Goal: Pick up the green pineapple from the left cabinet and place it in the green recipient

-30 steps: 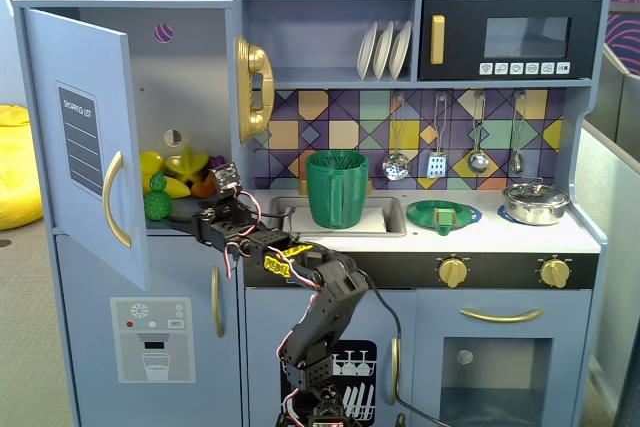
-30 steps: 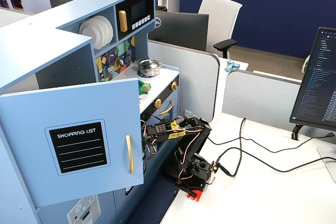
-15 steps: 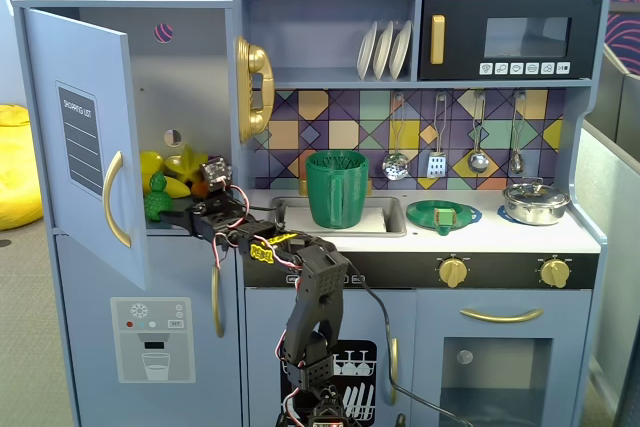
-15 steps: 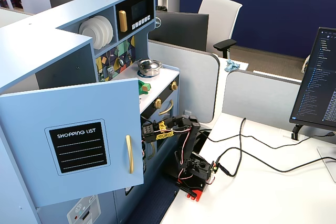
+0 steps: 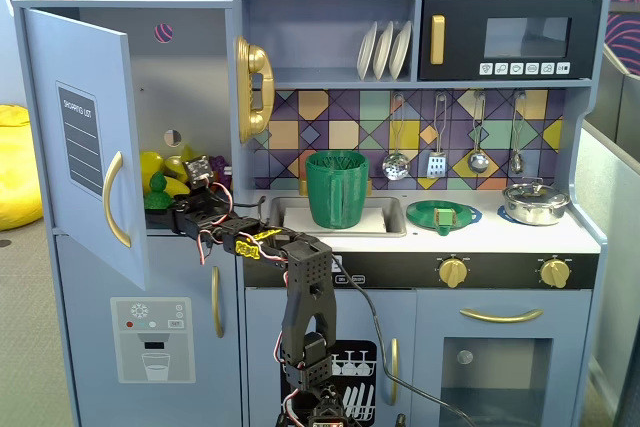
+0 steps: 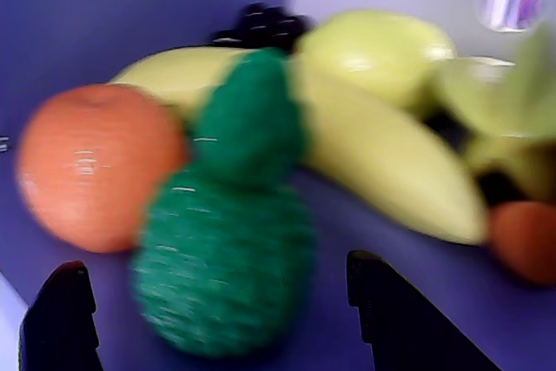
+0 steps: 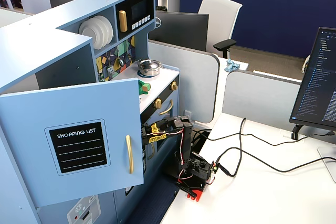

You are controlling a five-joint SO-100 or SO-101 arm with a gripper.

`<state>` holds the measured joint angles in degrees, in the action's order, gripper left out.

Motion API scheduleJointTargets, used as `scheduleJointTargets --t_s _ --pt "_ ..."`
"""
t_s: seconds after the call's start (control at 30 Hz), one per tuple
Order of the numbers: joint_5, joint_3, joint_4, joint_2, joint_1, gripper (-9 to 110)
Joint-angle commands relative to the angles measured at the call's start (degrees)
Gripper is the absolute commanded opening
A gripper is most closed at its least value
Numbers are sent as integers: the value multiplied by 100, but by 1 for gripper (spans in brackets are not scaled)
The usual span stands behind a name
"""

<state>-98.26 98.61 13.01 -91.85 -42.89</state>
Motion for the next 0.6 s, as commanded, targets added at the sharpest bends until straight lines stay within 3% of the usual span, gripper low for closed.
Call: scheduleJointTargets --t_s 0.0,0.43,0.57 --pt "-35 -782 158 132 -88 31" --pt "-9 -1854 9 1090 -62 29" --pt "-62 -1960 -62 1222 -123 22"
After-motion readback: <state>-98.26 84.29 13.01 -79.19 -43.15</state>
